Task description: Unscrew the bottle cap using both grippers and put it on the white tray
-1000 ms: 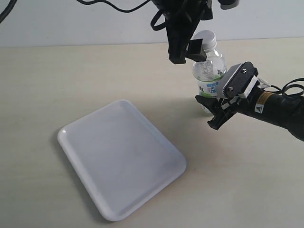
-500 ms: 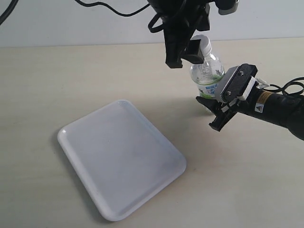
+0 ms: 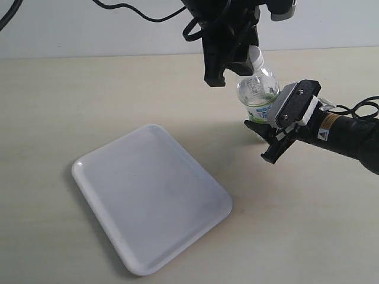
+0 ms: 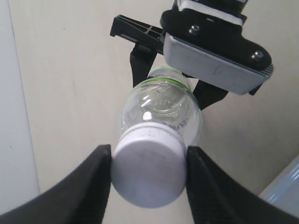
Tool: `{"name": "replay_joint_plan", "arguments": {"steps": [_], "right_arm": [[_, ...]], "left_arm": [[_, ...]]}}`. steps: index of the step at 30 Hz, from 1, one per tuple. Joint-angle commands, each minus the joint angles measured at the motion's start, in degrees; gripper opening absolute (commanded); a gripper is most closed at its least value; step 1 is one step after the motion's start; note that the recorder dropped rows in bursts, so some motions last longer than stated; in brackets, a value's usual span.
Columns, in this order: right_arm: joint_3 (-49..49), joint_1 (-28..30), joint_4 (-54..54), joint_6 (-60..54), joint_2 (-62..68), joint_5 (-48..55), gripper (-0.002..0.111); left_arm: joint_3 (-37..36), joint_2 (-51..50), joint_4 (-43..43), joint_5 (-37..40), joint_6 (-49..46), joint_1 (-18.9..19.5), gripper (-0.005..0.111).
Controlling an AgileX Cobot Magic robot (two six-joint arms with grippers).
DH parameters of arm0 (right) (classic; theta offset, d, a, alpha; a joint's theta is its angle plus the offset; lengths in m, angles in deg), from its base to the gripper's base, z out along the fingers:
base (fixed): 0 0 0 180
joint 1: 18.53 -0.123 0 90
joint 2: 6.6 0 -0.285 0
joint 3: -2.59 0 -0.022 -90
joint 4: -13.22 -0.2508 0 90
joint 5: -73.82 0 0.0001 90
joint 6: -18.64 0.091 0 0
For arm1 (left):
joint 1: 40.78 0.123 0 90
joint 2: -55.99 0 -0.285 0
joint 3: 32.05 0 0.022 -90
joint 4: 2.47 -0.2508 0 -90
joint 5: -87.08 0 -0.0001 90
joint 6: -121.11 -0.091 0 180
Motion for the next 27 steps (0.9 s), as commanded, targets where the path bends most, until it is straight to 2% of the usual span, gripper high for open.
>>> {"name": "replay_joint_plan", "arguments": {"steps": [1, 4, 9, 16, 19, 27], "right_arm": [[-0.2, 0.0, -0.6, -0.4, -0.2, 2.7, 0.000], [-0.2, 0.0, -0.6, -0.3, -0.2, 2.6, 0.000], [-0.2, 0.0, -0.6, 0.1, -0.2, 2.6, 0.000], [-0.2, 0.0, -0.6, 0.1, -0.2, 2.7, 0.000], [-0.2, 0.0, -0.6, 0.1, -0.2, 2.7, 0.000], [-0.2, 0.0, -0.6, 0.2, -0.2, 2.8, 0.000]], "left_arm": [[0.2, -0.1, 1.5, -0.1, 3.7, -0.2, 0.000], [0.2, -0.1, 2.1, -1.1, 13.9, -0.2, 0.000], [0.2, -0.1, 1.5, -2.3, 41.0, -0.2, 0.000], [0.2, -0.1, 1.5, -2.5, 71.7, -0.2, 0.000], [0.2, -0.1, 1.5, -3.6, 76.8, -0.2, 0.000], [0.2, 0.1, 1.8, -4.3, 79.9, -0.2, 0.000]]}}
